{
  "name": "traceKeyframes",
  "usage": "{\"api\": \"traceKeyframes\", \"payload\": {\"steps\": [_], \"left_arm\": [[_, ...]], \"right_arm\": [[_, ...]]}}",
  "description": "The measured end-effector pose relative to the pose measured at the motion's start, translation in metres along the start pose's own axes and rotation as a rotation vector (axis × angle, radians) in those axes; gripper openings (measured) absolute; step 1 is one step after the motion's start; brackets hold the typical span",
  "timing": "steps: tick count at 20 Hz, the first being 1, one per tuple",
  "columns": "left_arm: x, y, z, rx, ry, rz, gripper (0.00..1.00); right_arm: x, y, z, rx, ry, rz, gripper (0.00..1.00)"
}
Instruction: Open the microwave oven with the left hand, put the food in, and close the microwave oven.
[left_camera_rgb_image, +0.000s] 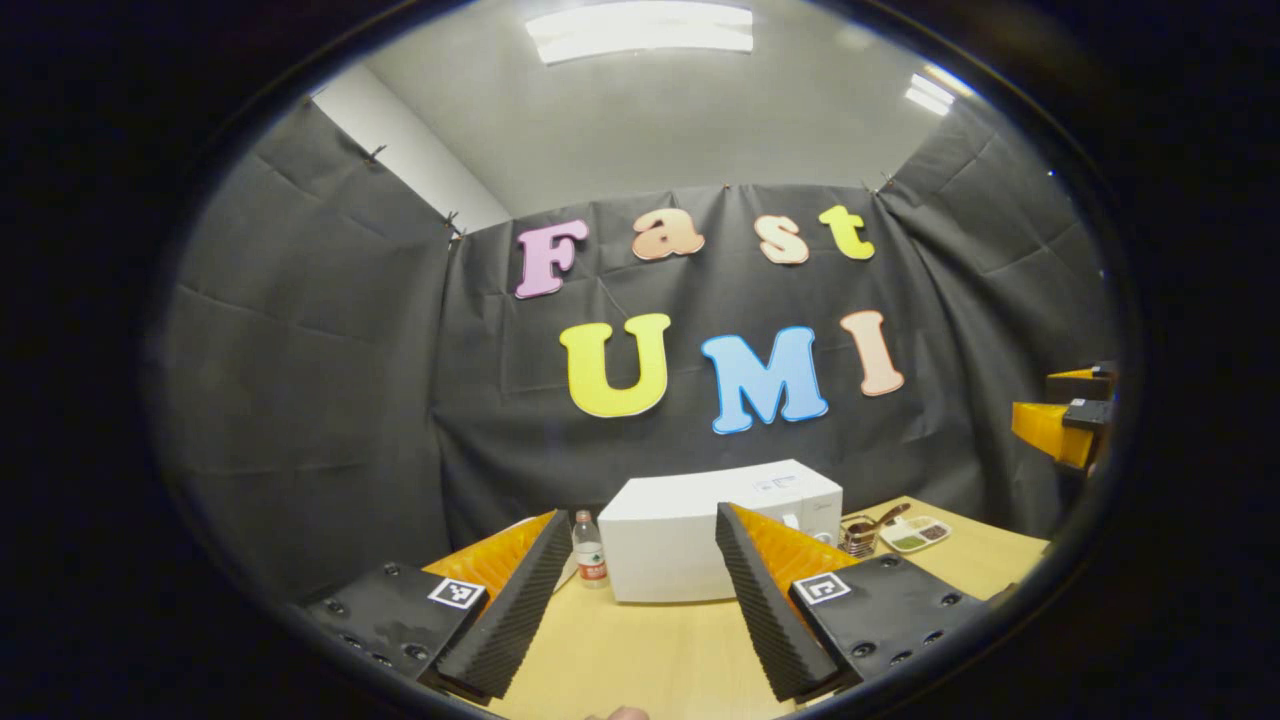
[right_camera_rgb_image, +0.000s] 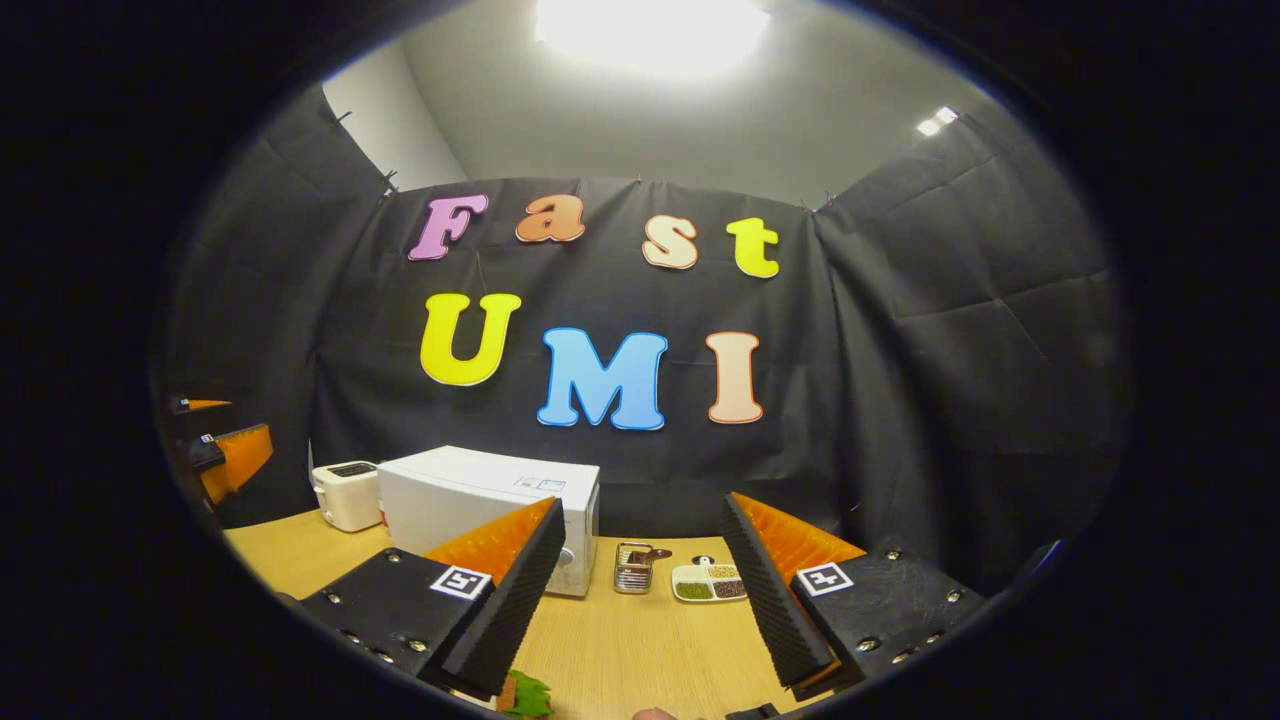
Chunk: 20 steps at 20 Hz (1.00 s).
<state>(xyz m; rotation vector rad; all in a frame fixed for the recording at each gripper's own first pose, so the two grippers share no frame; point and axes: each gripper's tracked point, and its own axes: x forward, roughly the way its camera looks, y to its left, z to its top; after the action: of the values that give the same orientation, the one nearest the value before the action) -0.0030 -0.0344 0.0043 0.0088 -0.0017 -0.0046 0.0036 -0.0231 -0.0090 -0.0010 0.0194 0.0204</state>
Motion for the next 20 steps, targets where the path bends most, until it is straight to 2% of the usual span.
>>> {"api": "traceKeyframes", "payload": {"steps": [10,11,17,20], "left_arm": [[0.007,-0.057,0.011,0.005,-0.028,0.005,0.95],[0.01,-0.062,0.015,0.01,-0.035,0.006,0.97],[0.037,-0.09,0.016,0.029,-0.041,-0.043,0.96],[0.062,-0.104,0.009,0.001,-0.041,-0.094,0.96]], "right_arm": [[-0.004,-0.023,-0.004,0.012,-0.012,0.078,0.95],[-0.004,-0.026,-0.006,0.011,-0.011,0.08,0.95],[-0.006,-0.04,0.006,0.043,-0.039,0.057,0.95],[0.001,-0.049,0.009,0.049,-0.05,0.005,0.95]]}}
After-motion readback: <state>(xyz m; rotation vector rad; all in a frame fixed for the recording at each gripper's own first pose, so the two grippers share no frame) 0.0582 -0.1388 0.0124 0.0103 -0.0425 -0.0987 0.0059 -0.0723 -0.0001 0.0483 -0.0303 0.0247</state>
